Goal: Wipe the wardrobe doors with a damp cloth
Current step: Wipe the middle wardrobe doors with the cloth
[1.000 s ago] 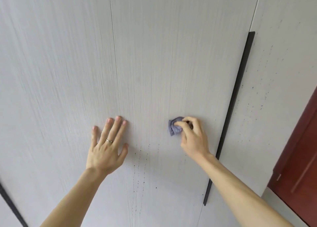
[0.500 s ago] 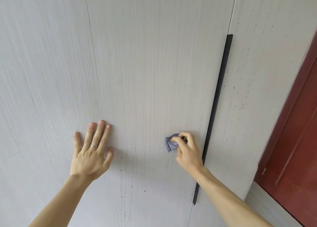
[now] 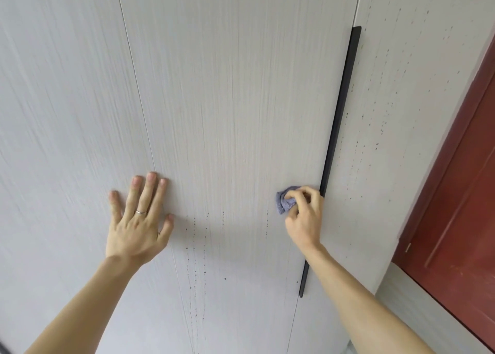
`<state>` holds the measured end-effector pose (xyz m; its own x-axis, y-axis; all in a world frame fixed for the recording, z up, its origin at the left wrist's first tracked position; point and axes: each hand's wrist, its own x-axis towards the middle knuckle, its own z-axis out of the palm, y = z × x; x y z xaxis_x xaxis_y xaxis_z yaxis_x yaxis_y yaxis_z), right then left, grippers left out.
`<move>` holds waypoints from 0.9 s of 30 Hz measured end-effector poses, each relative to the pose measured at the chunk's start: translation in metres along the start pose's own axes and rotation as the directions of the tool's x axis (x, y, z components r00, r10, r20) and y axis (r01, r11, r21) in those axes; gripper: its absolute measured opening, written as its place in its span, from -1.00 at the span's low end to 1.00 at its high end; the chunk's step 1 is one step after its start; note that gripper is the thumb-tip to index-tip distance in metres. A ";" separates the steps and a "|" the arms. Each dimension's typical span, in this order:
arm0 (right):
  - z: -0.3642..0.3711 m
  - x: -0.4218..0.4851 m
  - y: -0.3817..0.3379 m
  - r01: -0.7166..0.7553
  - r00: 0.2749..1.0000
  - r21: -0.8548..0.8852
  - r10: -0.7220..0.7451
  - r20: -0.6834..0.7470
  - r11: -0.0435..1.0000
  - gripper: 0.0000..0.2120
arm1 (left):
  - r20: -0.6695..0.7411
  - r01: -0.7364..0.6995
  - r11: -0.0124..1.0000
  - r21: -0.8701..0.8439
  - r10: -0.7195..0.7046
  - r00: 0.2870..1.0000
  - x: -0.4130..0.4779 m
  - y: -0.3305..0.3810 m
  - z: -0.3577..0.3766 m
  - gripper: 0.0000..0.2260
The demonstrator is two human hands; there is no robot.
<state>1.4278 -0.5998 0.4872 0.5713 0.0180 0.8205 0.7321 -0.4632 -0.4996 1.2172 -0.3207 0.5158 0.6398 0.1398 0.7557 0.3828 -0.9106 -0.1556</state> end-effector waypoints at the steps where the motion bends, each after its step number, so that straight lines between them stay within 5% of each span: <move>1: 0.001 -0.013 0.004 -0.024 0.999 0.001 0.024 0.041 1.000 -0.59 | -0.004 0.001 1.000 -0.002 -0.001 1.000 0.000 -0.001 0.000 -0.32; 5: -0.008 0.005 -0.005 -0.064 0.997 0.029 0.062 0.048 0.998 -0.55 | -0.021 -0.001 1.000 -0.018 0.000 1.000 -0.001 0.000 0.001 -0.30; 13: -0.033 0.126 -0.045 0.093 0.970 -0.016 -0.094 -0.223 0.996 -0.57 | -0.019 0.006 1.000 -0.006 -0.006 1.000 0.001 0.001 0.003 -0.31; 27: -0.007 -0.010 0.021 -0.170 0.986 -0.014 0.170 0.000 0.985 -0.58 | -0.048 -0.008 1.000 -0.002 0.008 0.999 -0.003 0.001 -0.001 -0.33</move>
<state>1.4344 -0.6157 0.4705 0.6871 -0.0611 0.7240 0.6195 -0.4714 -0.6277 1.2147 -0.3221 0.5141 0.6101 0.1140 0.7841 0.3765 -0.9124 -0.1604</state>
